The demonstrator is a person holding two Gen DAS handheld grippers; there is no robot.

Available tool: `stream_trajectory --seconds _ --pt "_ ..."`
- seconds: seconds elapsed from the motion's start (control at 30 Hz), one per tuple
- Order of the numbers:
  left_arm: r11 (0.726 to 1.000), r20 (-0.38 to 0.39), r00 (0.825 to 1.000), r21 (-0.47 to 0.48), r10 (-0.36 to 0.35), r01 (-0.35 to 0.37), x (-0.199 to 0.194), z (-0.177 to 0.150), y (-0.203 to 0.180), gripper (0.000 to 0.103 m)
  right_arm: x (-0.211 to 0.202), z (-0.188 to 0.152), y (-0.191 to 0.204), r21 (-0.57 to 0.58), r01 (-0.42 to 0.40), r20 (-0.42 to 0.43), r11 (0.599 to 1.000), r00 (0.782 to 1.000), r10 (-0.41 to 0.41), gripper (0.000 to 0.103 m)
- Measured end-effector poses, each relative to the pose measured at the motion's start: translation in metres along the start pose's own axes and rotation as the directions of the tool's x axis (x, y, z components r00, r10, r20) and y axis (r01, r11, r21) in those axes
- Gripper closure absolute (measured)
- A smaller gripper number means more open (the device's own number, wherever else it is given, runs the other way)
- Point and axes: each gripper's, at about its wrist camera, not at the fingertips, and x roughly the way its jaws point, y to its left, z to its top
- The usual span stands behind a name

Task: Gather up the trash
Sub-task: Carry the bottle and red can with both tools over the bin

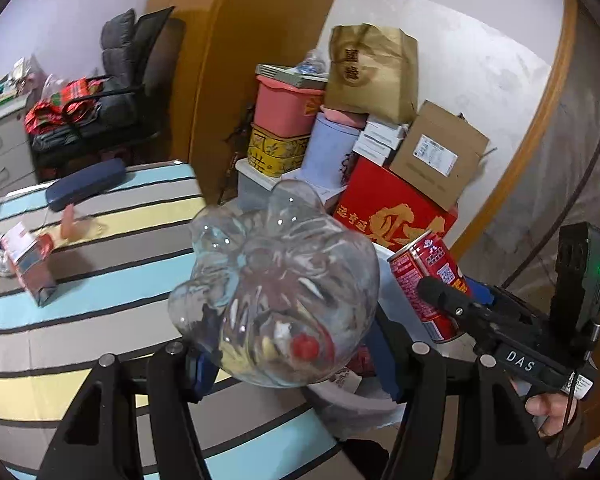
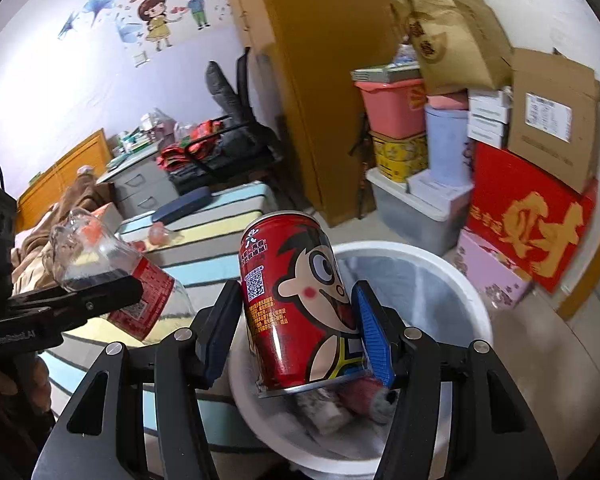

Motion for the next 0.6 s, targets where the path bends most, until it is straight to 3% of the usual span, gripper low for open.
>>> stream_trajectory --seconds 0.1,0.4,0.6 --pt "1.000 -0.016 1.000 0.013 -0.023 0.023 0.011 0.003 -0.013 0.038 -0.001 -0.005 -0.009 0.000 0.049 -0.015 0.999 0.999 -0.049 0.045" --pt "0.996 -0.073 0.997 0.089 -0.014 0.021 0.049 -0.001 -0.046 0.038 0.008 -0.019 -0.041 0.059 0.102 -0.095 0.993 0.991 -0.097 0.045" --pt "0.996 -0.110 0.994 0.085 -0.024 0.034 0.064 -0.004 -0.049 0.038 0.020 -0.024 -0.050 0.067 0.129 -0.147 0.989 0.982 -0.119 0.044"
